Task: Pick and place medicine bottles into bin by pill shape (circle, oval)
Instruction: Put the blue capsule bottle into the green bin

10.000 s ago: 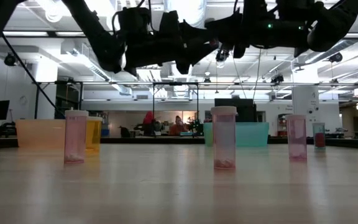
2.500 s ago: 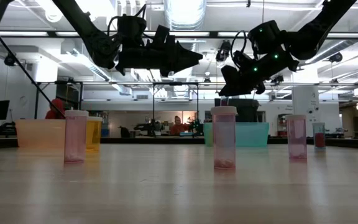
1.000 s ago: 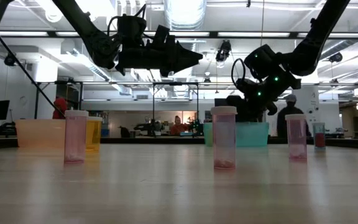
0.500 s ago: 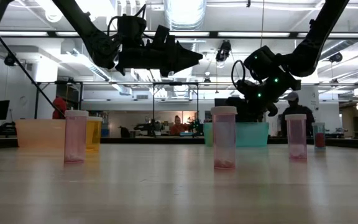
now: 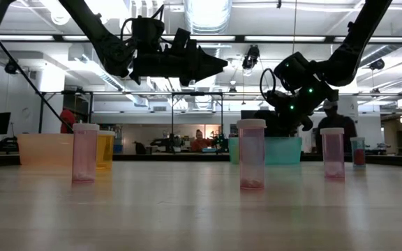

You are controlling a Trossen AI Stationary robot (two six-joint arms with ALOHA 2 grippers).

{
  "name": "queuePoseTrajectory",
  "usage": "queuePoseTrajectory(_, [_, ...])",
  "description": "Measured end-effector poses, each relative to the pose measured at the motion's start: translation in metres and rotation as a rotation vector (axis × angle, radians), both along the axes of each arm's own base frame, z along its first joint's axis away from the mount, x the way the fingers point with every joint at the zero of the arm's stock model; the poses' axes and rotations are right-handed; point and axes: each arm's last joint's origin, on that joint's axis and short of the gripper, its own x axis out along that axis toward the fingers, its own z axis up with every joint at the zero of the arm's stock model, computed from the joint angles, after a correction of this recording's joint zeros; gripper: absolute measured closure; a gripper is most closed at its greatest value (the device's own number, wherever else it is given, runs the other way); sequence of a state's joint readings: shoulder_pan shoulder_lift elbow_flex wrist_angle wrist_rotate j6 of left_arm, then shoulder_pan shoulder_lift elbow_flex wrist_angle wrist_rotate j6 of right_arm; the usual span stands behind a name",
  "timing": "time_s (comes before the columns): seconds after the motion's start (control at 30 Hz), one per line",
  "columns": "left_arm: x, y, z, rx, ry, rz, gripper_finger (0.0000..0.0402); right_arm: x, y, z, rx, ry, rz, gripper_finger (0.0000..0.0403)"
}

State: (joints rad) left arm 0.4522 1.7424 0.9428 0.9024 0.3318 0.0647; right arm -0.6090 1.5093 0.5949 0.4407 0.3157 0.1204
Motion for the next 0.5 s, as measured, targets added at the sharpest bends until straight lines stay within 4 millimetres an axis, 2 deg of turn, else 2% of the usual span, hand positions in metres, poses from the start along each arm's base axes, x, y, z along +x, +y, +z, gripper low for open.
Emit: queuePoseTrajectory(0.5, [0.0000,-0.0001,0.0001,0.000,0.000,0.000,0.0178,-0.0010,0.0007,-0.0019,0.009,0.025,0.005,0.0288])
